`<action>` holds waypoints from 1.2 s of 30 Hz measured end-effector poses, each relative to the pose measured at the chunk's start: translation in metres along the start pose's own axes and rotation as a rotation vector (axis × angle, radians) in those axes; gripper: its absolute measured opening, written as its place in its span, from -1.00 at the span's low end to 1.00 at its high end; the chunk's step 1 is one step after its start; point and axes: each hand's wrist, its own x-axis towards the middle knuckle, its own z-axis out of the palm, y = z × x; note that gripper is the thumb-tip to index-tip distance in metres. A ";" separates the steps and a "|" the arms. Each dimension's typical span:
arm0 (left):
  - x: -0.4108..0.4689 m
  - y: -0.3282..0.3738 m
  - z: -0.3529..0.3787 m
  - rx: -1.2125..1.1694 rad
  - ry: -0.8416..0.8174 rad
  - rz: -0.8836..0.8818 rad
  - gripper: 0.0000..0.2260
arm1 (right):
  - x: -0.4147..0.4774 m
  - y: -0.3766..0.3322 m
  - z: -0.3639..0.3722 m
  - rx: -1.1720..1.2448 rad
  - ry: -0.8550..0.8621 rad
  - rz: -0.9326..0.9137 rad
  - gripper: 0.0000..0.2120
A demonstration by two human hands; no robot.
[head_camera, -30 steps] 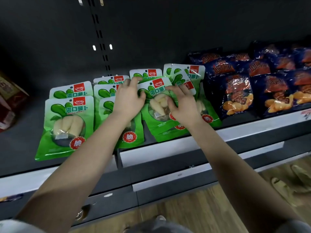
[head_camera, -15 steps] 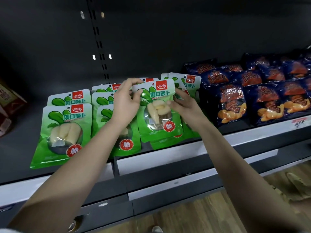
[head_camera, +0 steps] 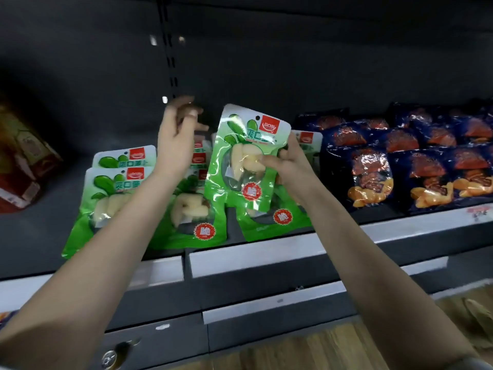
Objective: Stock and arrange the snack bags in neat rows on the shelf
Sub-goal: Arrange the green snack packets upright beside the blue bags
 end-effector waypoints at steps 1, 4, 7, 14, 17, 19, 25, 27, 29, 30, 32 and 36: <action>0.002 0.004 -0.009 0.020 0.019 0.011 -0.82 | 0.003 -0.002 0.011 -0.003 -0.030 -0.001 -0.52; 0.002 0.005 -0.048 0.107 0.075 0.014 -0.82 | 0.010 -0.003 0.050 -0.019 -0.104 -0.013 -0.60; -0.008 -0.002 -0.098 0.226 0.123 -0.010 -0.82 | 0.012 -0.005 0.085 -0.037 -0.225 -0.018 -0.62; -0.044 -0.003 -0.180 0.341 0.271 -0.110 -0.78 | 0.021 -0.013 0.156 0.039 -0.347 -0.028 -0.55; -0.058 0.004 -0.195 0.362 0.269 -0.131 -0.83 | 0.023 -0.015 0.183 0.158 -0.396 0.018 -0.54; -0.068 0.008 -0.203 0.435 0.273 -0.161 -0.86 | 0.021 -0.013 0.200 0.209 -0.470 0.043 -0.56; -0.090 0.003 -0.231 0.698 0.281 -0.313 -0.74 | -0.005 0.013 0.250 -0.027 -0.651 0.160 -0.54; -0.094 0.002 -0.238 0.773 0.341 -0.320 -0.71 | -0.009 0.019 0.259 -0.158 -0.634 0.076 -0.57; -0.097 0.002 -0.245 0.870 0.380 -0.325 -0.71 | -0.012 0.018 0.263 -0.277 -0.625 0.004 -0.43; -0.097 0.002 -0.248 0.911 0.398 -0.331 -0.71 | -0.013 0.016 0.263 -0.334 -0.627 -0.027 -0.34; -0.097 0.003 -0.251 0.960 0.425 -0.346 -0.71 | -0.015 0.013 0.264 -0.471 -0.623 -0.125 -0.24; -0.096 0.003 -0.248 0.949 0.422 -0.363 -0.72 | -0.020 0.013 0.263 -0.634 -0.609 -0.232 -0.22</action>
